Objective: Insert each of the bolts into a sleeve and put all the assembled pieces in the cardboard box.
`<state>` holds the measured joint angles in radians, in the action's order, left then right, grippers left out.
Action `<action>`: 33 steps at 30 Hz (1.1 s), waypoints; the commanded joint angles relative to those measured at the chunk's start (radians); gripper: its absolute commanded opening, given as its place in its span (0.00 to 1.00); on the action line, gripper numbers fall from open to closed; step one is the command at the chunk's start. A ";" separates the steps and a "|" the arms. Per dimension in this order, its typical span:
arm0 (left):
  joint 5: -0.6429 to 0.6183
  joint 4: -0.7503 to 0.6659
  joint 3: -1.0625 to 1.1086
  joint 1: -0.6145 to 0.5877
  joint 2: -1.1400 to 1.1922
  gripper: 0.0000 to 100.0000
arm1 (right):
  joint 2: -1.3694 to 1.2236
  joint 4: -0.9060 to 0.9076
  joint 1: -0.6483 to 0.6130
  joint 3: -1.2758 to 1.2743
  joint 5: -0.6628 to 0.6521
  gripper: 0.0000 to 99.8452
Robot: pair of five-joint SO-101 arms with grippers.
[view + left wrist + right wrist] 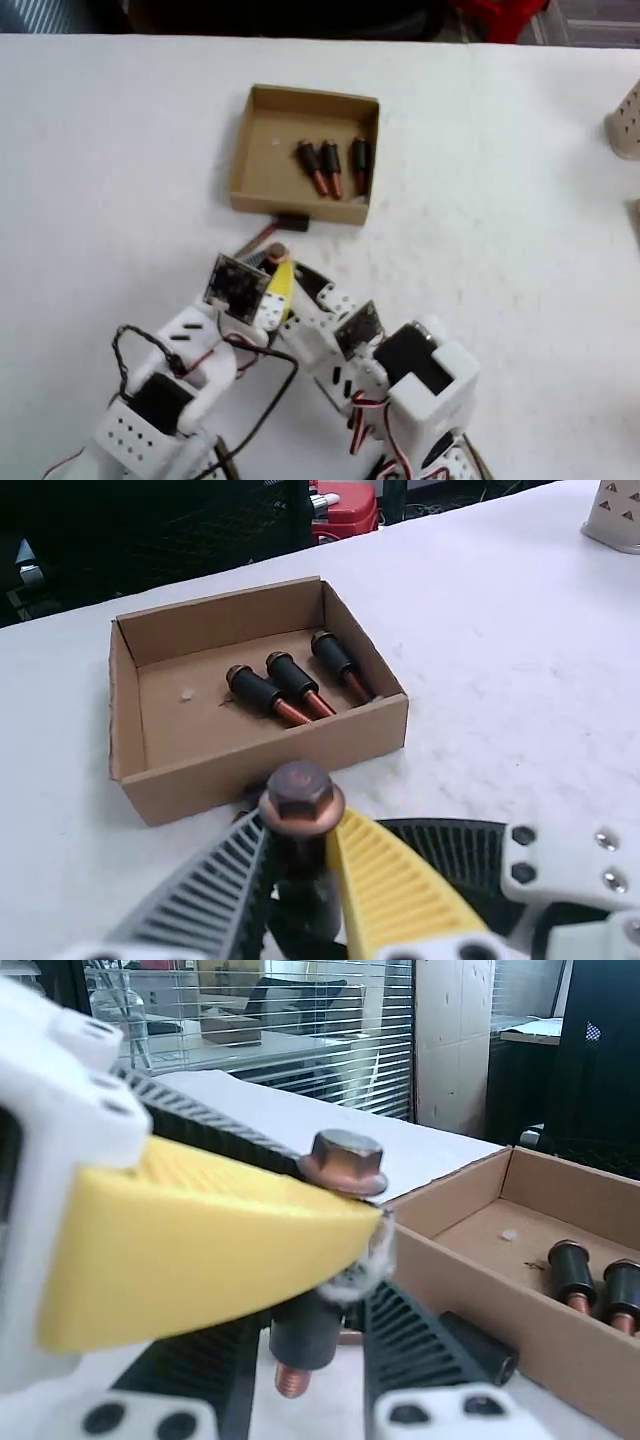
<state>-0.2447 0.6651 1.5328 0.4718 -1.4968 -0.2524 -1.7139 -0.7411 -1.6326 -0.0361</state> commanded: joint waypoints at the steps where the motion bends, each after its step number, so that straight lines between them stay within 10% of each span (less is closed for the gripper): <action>1: 0.006 0.006 -0.006 -0.012 0.013 0.06 | 0.013 -0.007 0.024 -0.002 -0.012 0.02; 9: -0.005 -0.014 0.012 -0.012 0.013 0.39 | 0.013 -0.007 0.025 -0.002 -0.012 0.02; 33: -0.114 -0.021 -0.164 -0.170 0.012 0.39 | 0.013 -0.007 0.025 -0.002 -0.012 0.02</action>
<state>-0.3460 0.6682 1.4285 0.3230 -1.4799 -0.2524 -1.7139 -0.7242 -1.6326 -0.0361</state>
